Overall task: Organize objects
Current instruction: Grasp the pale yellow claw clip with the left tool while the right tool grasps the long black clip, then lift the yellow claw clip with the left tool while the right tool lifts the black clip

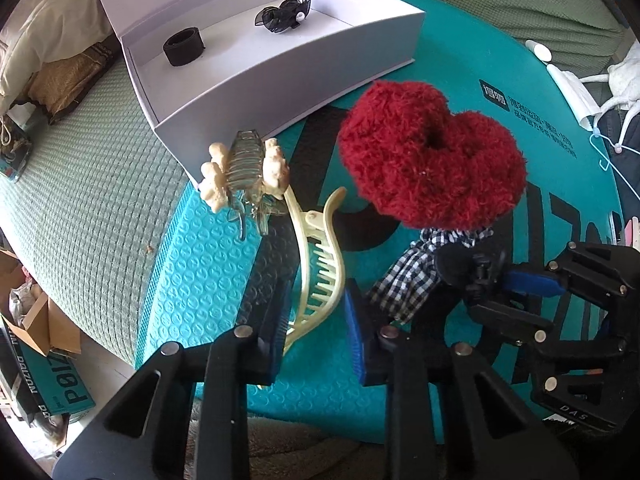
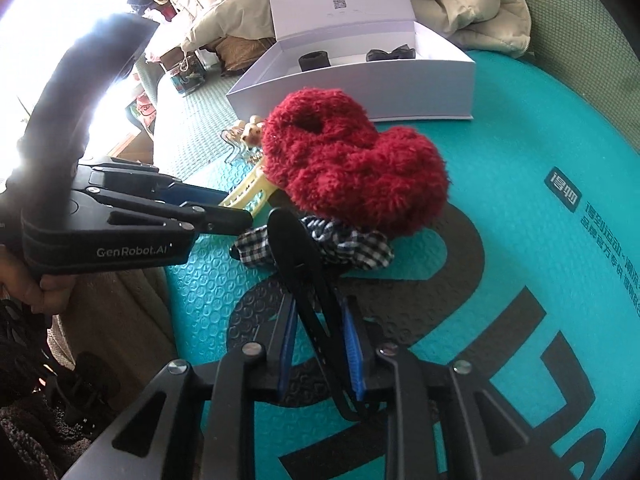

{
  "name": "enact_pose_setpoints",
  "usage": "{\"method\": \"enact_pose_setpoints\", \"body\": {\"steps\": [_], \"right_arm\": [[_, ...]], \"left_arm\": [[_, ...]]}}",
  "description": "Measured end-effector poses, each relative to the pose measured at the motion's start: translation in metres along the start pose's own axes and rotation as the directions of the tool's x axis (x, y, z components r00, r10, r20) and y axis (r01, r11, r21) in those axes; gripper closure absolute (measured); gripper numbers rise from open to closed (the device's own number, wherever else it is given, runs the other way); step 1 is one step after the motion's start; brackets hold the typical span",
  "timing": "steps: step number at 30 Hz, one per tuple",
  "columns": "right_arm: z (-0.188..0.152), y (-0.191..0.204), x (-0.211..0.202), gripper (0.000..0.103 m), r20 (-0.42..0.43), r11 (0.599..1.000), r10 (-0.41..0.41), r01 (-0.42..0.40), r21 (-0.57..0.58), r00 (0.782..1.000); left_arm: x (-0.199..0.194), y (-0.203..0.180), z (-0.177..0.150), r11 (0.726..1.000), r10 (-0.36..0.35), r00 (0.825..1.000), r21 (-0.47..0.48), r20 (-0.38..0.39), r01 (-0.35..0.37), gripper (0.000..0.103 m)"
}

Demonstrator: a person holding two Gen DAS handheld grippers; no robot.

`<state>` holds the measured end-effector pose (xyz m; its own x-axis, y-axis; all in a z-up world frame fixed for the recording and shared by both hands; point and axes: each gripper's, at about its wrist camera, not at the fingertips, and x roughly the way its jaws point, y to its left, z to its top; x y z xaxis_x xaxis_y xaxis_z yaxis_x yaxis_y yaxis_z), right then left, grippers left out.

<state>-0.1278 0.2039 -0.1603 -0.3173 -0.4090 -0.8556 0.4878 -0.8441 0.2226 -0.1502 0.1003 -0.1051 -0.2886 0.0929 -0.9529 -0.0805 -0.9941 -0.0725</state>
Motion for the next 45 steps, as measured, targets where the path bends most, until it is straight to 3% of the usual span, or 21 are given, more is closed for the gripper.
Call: {"method": "enact_pose_setpoints", "body": {"steps": [6,18,28,34,45], "right_arm": [[-0.007,-0.003,-0.003,0.072,-0.003,1.0,-0.013,0.013,0.008,1.0],[-0.009,0.002,0.0,0.069,0.037,1.0,-0.017,0.018,-0.025,0.999],[-0.009,0.012,0.005,0.069,0.08,0.995,-0.041,0.048,-0.084,0.996],[-0.01,0.01,0.004,0.076,0.095,0.996,-0.038,0.046,-0.078,0.995],[-0.012,0.008,-0.004,0.081,0.087,0.997,-0.029,0.035,-0.069,0.996]], "left_arm": [[-0.002,-0.004,-0.001,1.0,-0.017,1.0,0.012,0.011,0.017,0.085],[-0.005,-0.011,-0.006,0.999,-0.039,0.999,-0.004,0.015,0.039,0.085],[-0.001,-0.018,0.007,1.0,0.014,1.0,-0.003,0.015,-0.014,0.084],[-0.003,-0.023,0.011,1.0,0.027,0.999,-0.001,0.034,-0.027,0.085],[-0.02,-0.027,0.008,0.999,-0.036,0.996,-0.016,0.076,0.038,0.085]]}}
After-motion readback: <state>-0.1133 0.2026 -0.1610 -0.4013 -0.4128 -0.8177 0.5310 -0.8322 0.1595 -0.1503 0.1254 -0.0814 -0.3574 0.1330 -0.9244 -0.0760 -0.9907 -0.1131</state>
